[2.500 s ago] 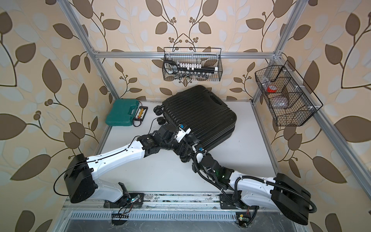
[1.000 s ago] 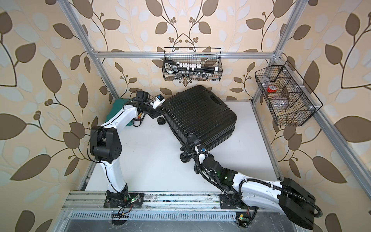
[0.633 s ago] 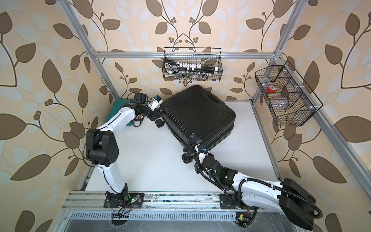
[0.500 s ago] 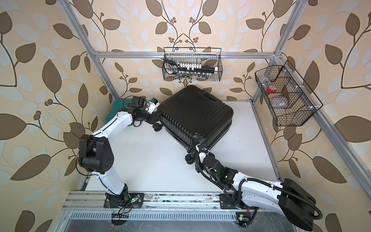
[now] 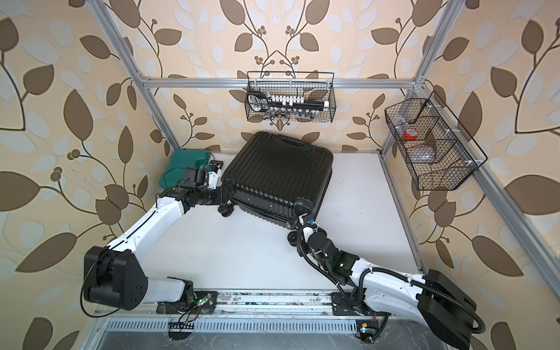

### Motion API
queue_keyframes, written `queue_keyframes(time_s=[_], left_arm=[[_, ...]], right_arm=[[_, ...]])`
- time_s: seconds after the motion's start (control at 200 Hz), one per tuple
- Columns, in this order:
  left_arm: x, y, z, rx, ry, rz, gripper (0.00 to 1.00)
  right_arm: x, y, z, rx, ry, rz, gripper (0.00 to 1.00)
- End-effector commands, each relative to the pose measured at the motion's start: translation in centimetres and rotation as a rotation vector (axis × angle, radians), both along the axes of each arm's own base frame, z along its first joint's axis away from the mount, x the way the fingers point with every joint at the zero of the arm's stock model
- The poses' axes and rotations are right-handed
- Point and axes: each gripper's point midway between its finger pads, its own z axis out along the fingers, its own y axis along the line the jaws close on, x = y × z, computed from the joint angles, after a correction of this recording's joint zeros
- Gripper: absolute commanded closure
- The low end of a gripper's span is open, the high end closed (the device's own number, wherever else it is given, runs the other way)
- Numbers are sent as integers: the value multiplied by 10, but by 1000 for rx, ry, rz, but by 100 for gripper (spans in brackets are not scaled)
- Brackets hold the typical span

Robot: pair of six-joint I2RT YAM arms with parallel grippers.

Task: Close the suitcase zippers
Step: Adjust the suitcase at the center of the board.

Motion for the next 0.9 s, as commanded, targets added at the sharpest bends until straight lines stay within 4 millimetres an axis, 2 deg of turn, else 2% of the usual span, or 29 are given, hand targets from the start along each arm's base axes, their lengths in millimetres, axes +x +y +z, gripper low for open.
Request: queue_keyframes(time_s=[0.0, 0.32, 0.465, 0.595, 0.645, 0.78, 0.895], left_arm=[[-8, -25, 41, -202, -58, 28, 72], [-33, -59, 44, -319, -35, -124, 71], [-39, -70, 45, -365, -37, -190, 69], [-41, -72, 44, -359, -34, -216, 65], [-41, -71, 45, -349, -40, -226, 61], [-43, -69, 52, -315, -93, -248, 41], [-45, -66, 63, -271, -153, -280, 28]], right_arm=[[7, 13, 14, 28, -15, 60, 100], [49, -15, 18, 46, 13, 34, 100], [59, -20, 20, 52, 20, 35, 100], [60, -26, 16, 46, 37, 20, 100], [60, -30, 15, 40, 45, 4, 100], [59, -43, 13, 30, 60, -53, 100], [58, -60, 10, 3, 74, -142, 76]])
